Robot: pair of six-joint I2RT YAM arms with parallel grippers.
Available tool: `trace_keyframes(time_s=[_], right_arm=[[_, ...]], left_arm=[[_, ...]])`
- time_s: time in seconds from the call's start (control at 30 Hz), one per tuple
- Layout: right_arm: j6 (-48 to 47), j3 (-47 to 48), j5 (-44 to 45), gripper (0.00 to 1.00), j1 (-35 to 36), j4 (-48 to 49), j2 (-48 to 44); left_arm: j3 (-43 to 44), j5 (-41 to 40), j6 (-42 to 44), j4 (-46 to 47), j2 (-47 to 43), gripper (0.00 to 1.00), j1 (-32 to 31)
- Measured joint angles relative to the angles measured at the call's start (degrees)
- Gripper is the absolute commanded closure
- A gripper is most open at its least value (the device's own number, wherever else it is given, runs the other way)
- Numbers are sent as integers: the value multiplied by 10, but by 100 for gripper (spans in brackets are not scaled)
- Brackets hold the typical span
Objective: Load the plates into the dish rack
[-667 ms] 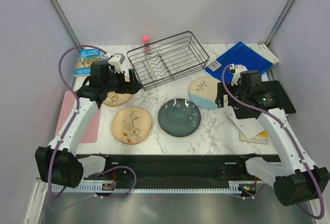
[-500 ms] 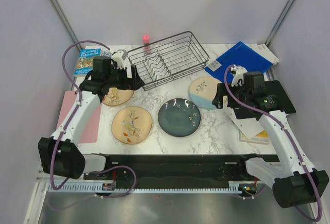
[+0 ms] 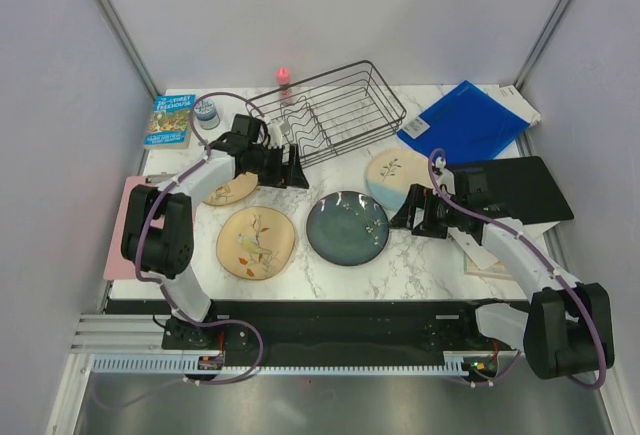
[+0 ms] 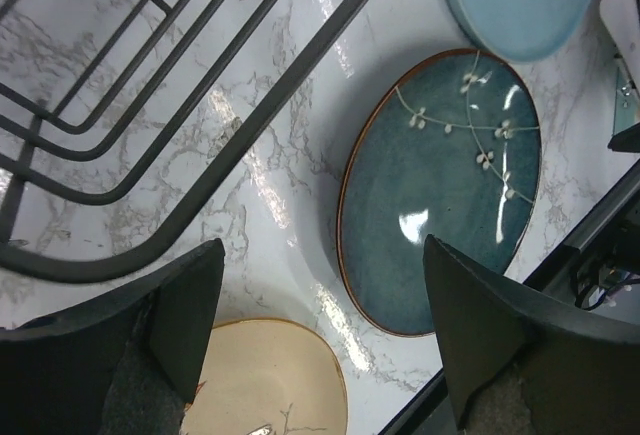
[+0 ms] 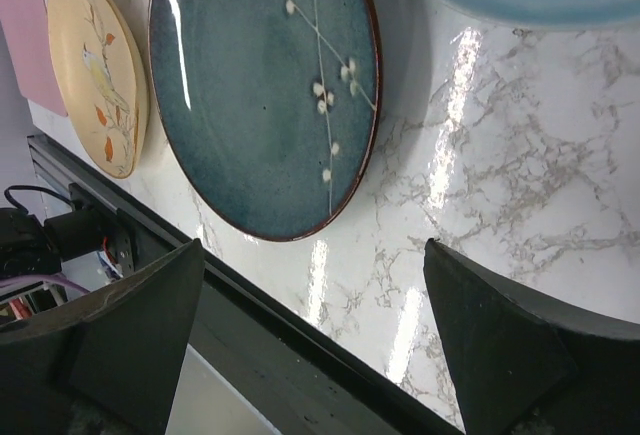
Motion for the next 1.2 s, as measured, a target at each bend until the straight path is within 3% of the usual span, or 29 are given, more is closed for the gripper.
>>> trace_keyframes(time_s=[0.4, 0.67, 0.8, 0.87, 1.0, 1.1, 1.2], right_arm=[[22, 0, -12, 2, 14, 91, 85], [5, 11, -15, 2, 28, 97, 150], [4, 14, -16, 2, 31, 104, 158], [5, 14, -16, 2, 36, 110, 161], [7, 13, -16, 2, 61, 132, 170], [10, 8, -16, 2, 75, 146, 175], [16, -2, -16, 2, 76, 163, 181]], left_arm=[[-9, 15, 2, 3, 58, 28, -29], [-9, 14, 5, 7, 104, 30, -67], [-16, 15, 5, 12, 104, 42, -74], [-25, 16, 8, 14, 104, 43, -74], [-43, 16, 9, 29, 97, 63, -72], [-59, 20, 14, 33, 89, 73, -73], [-69, 39, 21, 35, 83, 98, -76]])
